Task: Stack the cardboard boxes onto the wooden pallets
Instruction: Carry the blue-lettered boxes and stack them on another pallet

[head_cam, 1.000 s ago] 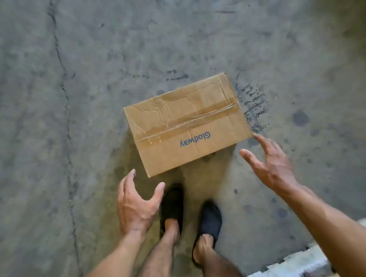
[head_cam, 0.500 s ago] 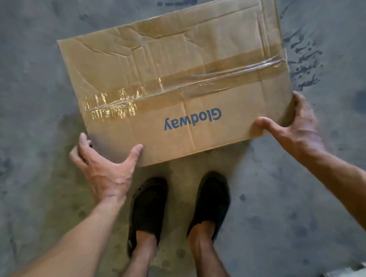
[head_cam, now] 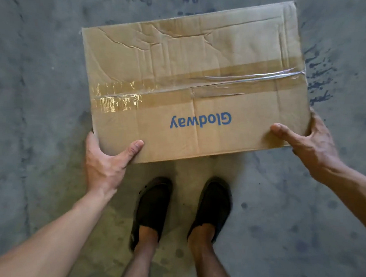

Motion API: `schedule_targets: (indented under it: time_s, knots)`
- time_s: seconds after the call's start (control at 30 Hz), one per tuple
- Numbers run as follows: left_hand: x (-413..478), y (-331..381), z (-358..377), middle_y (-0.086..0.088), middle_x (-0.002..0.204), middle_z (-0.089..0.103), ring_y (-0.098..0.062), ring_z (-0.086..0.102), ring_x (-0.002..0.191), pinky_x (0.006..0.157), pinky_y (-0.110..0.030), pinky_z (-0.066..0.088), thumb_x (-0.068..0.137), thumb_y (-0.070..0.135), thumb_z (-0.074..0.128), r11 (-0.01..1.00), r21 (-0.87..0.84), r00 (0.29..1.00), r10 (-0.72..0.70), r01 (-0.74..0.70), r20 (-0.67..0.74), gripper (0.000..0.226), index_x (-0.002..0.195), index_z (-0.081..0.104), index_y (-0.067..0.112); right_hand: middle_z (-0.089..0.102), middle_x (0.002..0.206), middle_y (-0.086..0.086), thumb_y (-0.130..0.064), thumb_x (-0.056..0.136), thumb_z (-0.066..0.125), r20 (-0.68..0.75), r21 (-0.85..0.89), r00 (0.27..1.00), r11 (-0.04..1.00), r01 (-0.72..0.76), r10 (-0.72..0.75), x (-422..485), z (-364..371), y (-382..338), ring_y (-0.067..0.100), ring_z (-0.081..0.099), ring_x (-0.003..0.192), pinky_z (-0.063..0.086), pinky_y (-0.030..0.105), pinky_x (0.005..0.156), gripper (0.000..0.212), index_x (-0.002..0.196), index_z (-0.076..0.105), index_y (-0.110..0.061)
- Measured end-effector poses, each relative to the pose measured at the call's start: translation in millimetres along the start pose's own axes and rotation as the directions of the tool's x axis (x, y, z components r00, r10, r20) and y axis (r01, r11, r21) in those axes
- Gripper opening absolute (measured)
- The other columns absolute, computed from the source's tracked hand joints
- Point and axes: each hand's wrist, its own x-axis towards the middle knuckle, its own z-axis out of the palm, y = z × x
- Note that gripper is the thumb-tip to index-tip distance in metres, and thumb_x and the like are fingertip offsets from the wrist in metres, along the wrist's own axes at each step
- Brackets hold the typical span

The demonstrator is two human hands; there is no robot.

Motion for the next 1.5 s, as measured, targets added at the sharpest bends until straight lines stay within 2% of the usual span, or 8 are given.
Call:
schedule_targets:
  time_s: [0.17, 0.33, 0.43, 0.5, 0.63, 0.77, 1.13, 1.5]
  knots:
    - [-6.5, 79.8, -69.9, 0.006, 0.112, 0.067, -0.016, 0.064, 0.098, 0.085, -0.033, 0.052, 0.058, 0.061, 0.089, 0.999, -0.017, 0.998, 0.043, -0.043, 0.046, 0.079, 0.121, 0.056, 0.026, 0.058, 0.128, -0.005, -0.066, 0.055, 0.085, -0.057, 0.307, 0.995, 0.949, -0.064, 0.086, -59.2, -47.7, -62.5, 0.021, 0.064, 0.111, 0.06, 0.046, 0.086, 0.105, 0.147, 0.045, -0.035]
    - [-15.3, 179.7, -159.3, 0.005, 0.102, 0.073, -0.021, 0.074, 0.09, 0.067, -0.048, 0.063, 0.042, 0.071, 0.089, 0.985, -0.164, 0.992, 0.066, -0.047, 0.109, 0.081, 0.108, 0.06, 0.033, 0.07, 0.11, -0.01, -0.077, 0.033, 0.087, -0.128, 0.453, 0.988, 0.891, -0.018, 0.085, -137.0, -118.7, -148.9, 0.012, 0.072, 0.093, 0.063, 0.035, 0.064, 0.112, 0.132, 0.059, -0.035]
    - [-35.2, 245.1, -213.8, 0.004, 0.101, 0.074, -0.022, 0.074, 0.092, 0.067, -0.049, 0.063, 0.044, 0.067, 0.09, 0.968, -0.224, 0.979, 0.149, -0.116, 0.136, 0.076, 0.104, 0.06, 0.03, 0.069, 0.11, -0.008, -0.059, 0.068, 0.084, -0.206, 0.525, 0.977, 0.848, 0.067, 0.05, -198.7, -164.0, -208.4, 0.013, 0.07, 0.092, 0.059, 0.026, 0.053, 0.076, 0.133, 0.058, -0.029]
    - [-48.8, 283.9, -249.9, 0.006, 0.101, 0.074, -0.019, 0.073, 0.093, 0.074, -0.051, 0.062, 0.046, 0.067, 0.09, 0.952, -0.244, 0.966, 0.221, -0.183, 0.136, 0.076, 0.106, 0.06, 0.032, 0.068, 0.115, -0.004, -0.045, 0.085, 0.075, -0.293, 0.549, 0.953, 0.829, 0.108, 0.07, -237.4, -191.2, -244.1, 0.014, 0.068, 0.097, 0.059, 0.026, 0.052, 0.058, 0.137, 0.057, -0.027]
    - [-76.7, 345.3, -319.2, 0.013, 0.104, 0.07, -0.018, 0.072, 0.094, 0.077, -0.049, 0.062, 0.063, 0.045, 0.093, 0.901, -0.301, 0.908, 0.376, -0.312, 0.184, 0.062, 0.113, 0.059, 0.035, 0.057, 0.135, -0.005, -0.076, 0.074, 0.069, -0.483, 0.493, 0.872, 0.847, 0.201, 0.075, -329.7, -230.6, -298.1, 0.021, 0.066, 0.109, 0.063, 0.05, 0.076, 0.077, 0.142, 0.038, -0.062]
    - [-90.7, 388.0, -381.7, 0.014, 0.107, 0.069, -0.017, 0.072, 0.092, 0.06, -0.038, 0.063, 0.069, 0.03, 0.092, 0.833, -0.378, 0.812, 0.517, -0.405, 0.27, 0.065, 0.123, 0.055, 0.038, 0.052, 0.137, -0.004, -0.077, 0.071, 0.07, -0.624, 0.532, 0.772, 0.79, 0.305, 0.122, -431.8, -237.9, -330.1, 0.024, 0.065, 0.108, 0.063, 0.051, 0.071, 0.077, 0.137, 0.03, -0.073]
    - [-179.0, 464.3, -455.2, 0.002, 0.116, 0.066, -0.023, 0.07, 0.097, 0.06, -0.044, 0.064, 0.047, 0.072, 0.087, 0.609, -0.504, 0.428, 0.791, -0.612, 0.437, 0.107, 0.14, 0.047, 0.039, 0.057, 0.135, -0.006, -0.061, 0.081, 0.072, -0.784, 0.608, 0.488, 0.636, 0.475, 0.385, -665.0, -228.8, -316.4, 0.022, 0.063, 0.113, 0.062, 0.042, 0.07, 0.073, 0.146, 0.042, -0.05]
    - [-350.0, 429.5, -478.6, 0.003, 0.123, 0.06, -0.017, 0.067, 0.096, 0.059, -0.036, 0.063, 0.062, 0.044, 0.092, 0.493, -0.645, 0.123, 0.839, -0.584, 0.529, 0.101, 0.149, 0.041, 0.039, 0.051, 0.129, -0.005, -0.048, 0.085, 0.073, -0.793, 0.561, 0.174, 0.587, 0.584, 0.584, -879.6, -182.7, -234.8, 0.025, 0.061, 0.108, 0.06, 0.046, 0.073, 0.075, 0.151, 0.038, -0.044]
